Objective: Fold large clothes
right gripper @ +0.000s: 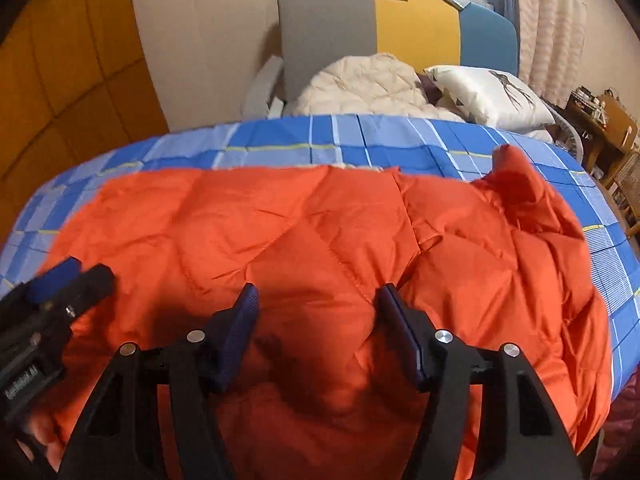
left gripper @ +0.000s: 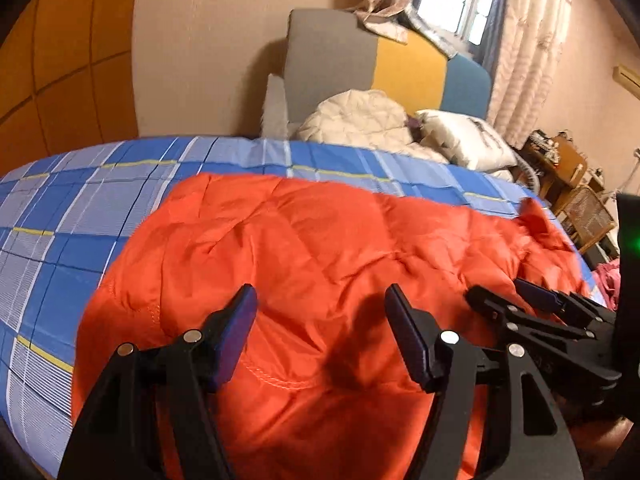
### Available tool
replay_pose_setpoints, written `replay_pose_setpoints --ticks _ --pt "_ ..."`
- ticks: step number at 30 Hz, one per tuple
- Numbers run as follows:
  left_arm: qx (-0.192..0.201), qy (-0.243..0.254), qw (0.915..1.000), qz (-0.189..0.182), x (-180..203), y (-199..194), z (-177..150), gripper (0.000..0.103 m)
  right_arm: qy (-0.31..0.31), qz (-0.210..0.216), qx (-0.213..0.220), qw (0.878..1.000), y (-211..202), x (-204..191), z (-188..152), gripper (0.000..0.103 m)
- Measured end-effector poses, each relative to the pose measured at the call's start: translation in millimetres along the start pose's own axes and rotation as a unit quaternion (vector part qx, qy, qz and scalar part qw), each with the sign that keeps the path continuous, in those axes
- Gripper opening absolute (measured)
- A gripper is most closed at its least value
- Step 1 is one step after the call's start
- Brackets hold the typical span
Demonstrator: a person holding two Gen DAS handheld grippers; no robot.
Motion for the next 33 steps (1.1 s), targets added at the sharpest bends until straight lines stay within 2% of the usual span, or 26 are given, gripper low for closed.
replay_pose_setpoints --ticks 10,15,19,21,25,29,31,33 --pt "-0.002 0.004 0.9999 0.014 0 7 -5 0.066 -0.002 -0.014 -0.005 1.0 18 -3 -5 0.063" --pt "0.01 0.006 0.9999 0.001 12 -5 -4 0.065 0.026 0.023 -0.008 0.999 10 4 -2 0.063" --pt "0.013 0.011 0.9998 -0.011 24 -10 -5 0.065 0.077 0.071 0.004 0.994 -15 22 -1 0.063" --pt "0.011 0.014 0.9997 -0.014 29 -10 -6 0.065 0.097 0.081 0.012 0.992 -26 32 -2 0.068" --pt "0.006 0.02 0.9996 -0.02 36 -9 -8 0.065 0.153 0.105 0.023 0.982 -54 68 -11 0.068" --pt "0.007 0.023 0.9994 -0.025 40 -10 -9 0.065 0.217 0.118 0.027 0.969 -80 120 -33 0.068" --pt "0.008 0.025 0.9993 -0.028 43 -11 -8 0.065 0.25 0.119 0.025 0.961 -86 145 -47 0.068" --pt "0.008 0.027 0.9992 -0.029 46 -11 -8 0.065 0.295 0.124 0.015 0.947 -89 173 -70 0.069"
Point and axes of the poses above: each gripper's, at about its wrist camera, not at the fingertips, and y roughly the way its jaws point, x to its right, z to its top, the point moved 7 cm from there along y, roughly the way its jaws point, and after that the axes turned 11 degrees about -z, right-handed, at the moved point
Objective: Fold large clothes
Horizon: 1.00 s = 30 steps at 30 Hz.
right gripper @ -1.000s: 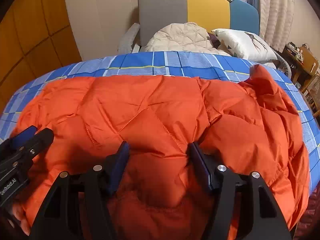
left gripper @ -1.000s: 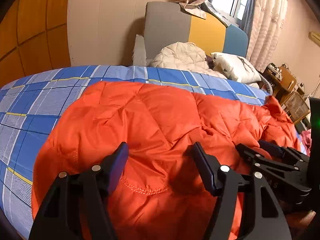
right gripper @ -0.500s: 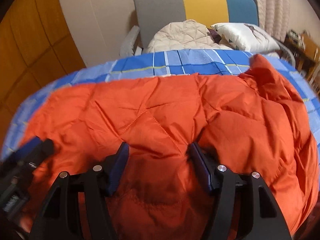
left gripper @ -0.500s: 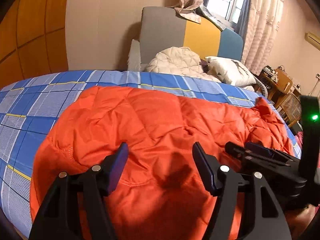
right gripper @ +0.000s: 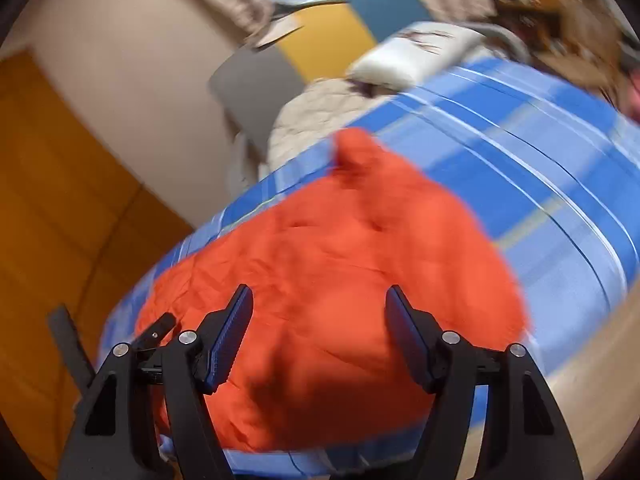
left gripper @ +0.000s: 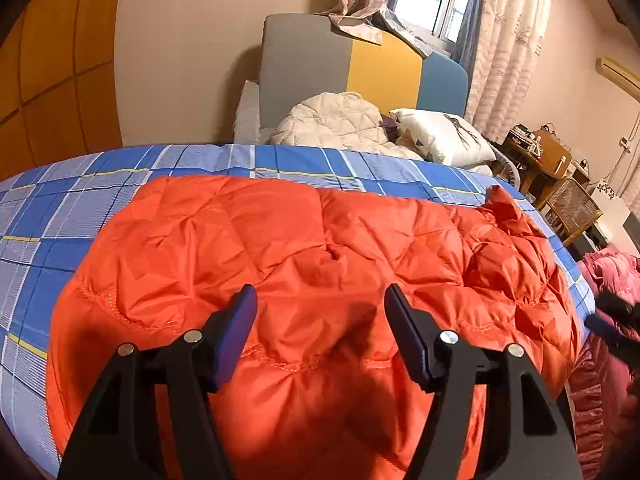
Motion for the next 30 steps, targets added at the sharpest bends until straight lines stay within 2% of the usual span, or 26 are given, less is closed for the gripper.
replay_pose_setpoints --ticks 2,5,10,12,16,25,30 --pt "-0.001 0.001 1.0 -0.003 3 0 0 0.064 0.034 -0.003 -0.005 0.999 -5 28 -7 0.072" --pt "-0.005 0.008 0.9999 -0.007 10 2 -2 0.064 0.093 0.02 -0.032 0.995 -1 61 -27 0.073" --pt "-0.021 0.004 0.9996 -0.017 13 7 -9 0.059 0.16 0.069 -0.057 0.983 19 83 -48 0.073" --pt "-0.028 0.0 0.9994 -0.021 12 8 -12 0.056 0.18 0.081 -0.062 0.978 27 86 -50 0.08" --pt "-0.04 -0.003 0.999 -0.021 9 12 -18 0.05 0.192 0.092 -0.064 0.975 44 82 -47 0.08" --pt "-0.058 -0.007 0.998 -0.023 5 22 -29 0.049 0.186 0.124 -0.078 0.971 68 61 -45 0.08" --pt "-0.062 -0.008 0.9976 -0.029 1 26 -32 0.049 0.207 0.144 -0.076 0.965 79 56 -43 0.08"
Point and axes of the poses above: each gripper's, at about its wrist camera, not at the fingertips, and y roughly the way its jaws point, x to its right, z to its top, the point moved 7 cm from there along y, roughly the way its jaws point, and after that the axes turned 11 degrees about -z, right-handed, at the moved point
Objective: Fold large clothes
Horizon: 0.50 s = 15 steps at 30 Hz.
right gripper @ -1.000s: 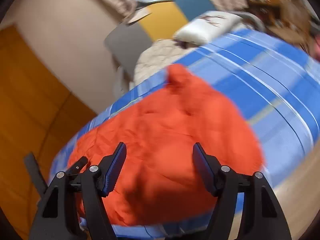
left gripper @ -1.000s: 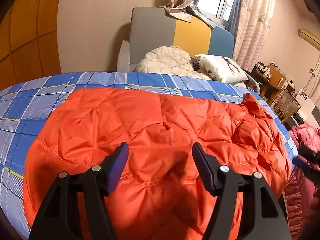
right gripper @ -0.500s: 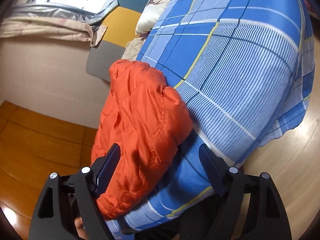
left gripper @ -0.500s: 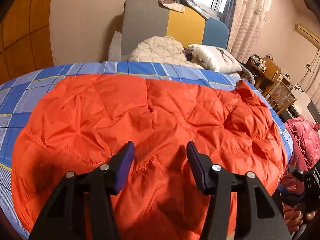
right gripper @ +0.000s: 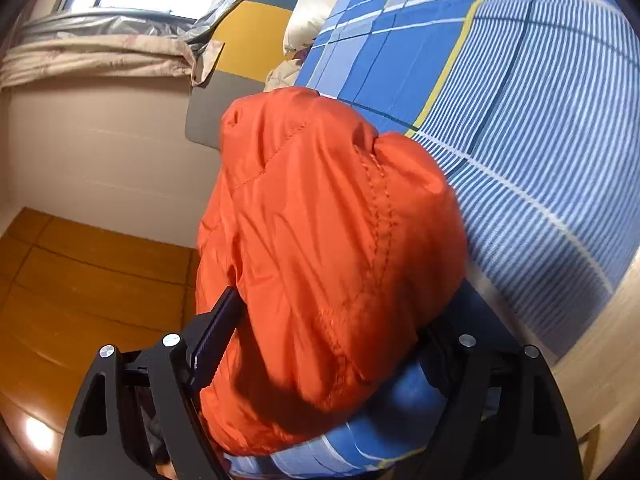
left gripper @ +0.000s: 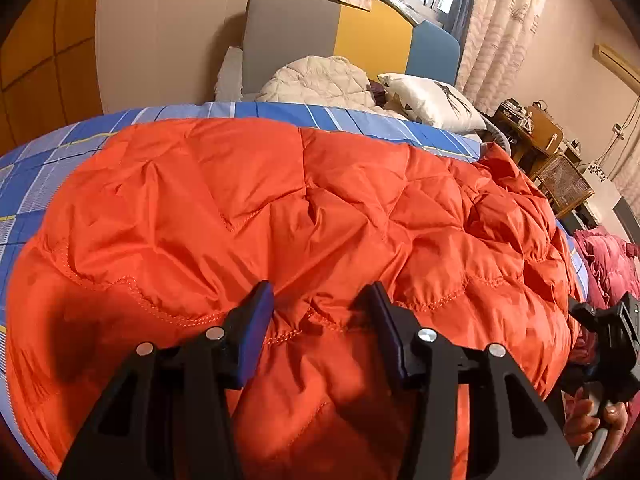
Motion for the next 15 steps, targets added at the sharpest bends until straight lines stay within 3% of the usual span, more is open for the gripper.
replay_pose_setpoints --ticks 5,10,15 --pt "-0.003 -0.001 1.0 -0.003 -2 4 -2 0.049 -0.022 -0.012 0.006 1.0 6 -13 1 0.079" --pt "-0.003 -0.012 0.9998 -0.012 -6 7 -4 0.049 -0.06 -0.022 0.008 0.998 4 -26 2 0.045" --pt "-0.007 -0.03 0.9991 -0.028 -12 12 -7 0.049 -0.146 -0.039 0.024 0.988 -9 -61 0 0.029"
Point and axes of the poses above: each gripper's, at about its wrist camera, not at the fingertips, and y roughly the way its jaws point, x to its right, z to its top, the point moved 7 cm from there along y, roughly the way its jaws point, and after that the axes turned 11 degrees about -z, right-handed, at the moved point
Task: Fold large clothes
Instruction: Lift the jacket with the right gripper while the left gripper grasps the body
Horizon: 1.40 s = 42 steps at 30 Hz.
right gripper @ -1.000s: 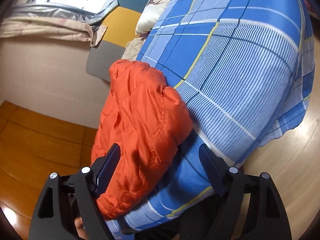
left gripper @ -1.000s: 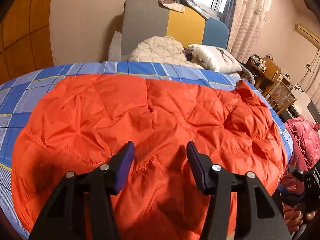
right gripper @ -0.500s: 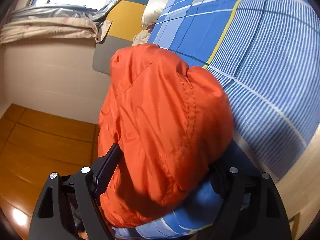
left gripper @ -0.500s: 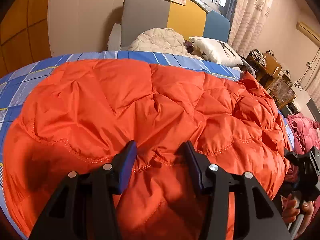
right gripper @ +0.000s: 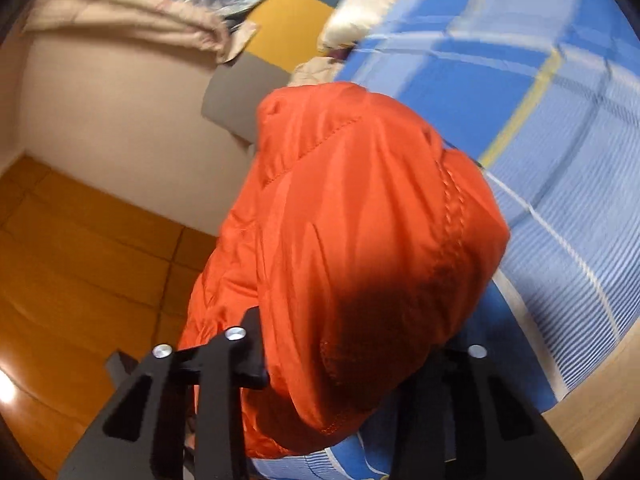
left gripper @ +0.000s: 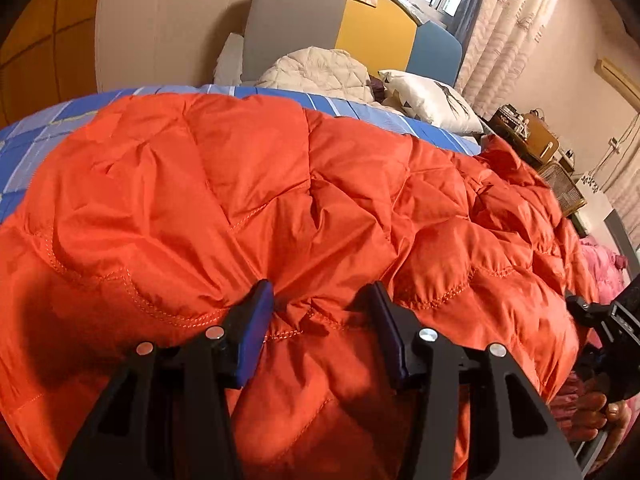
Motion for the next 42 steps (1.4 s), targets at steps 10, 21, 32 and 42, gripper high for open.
replay_pose_setpoints --ticks 10,21,32,42 --pt "-0.001 -0.024 0.9992 -0.033 -10 8 -4 0.045 -0.209 -0.008 0.042 0.977 -36 -104 -5 0.024" --pt "0.001 -0.03 0.9983 -0.051 -13 15 -11 0.04 -0.394 0.005 0.019 0.919 -22 -210 -53 0.024" --pt "0.085 -0.071 0.9895 -0.092 -36 -86 -2 0.036 -0.424 -0.037 0.015 0.905 -17 -220 -57 0.022" --pt "0.122 -0.183 0.9748 -0.037 -143 -147 -30 0.035 -0.512 -0.109 0.029 0.851 -6 -244 -84 0.022"
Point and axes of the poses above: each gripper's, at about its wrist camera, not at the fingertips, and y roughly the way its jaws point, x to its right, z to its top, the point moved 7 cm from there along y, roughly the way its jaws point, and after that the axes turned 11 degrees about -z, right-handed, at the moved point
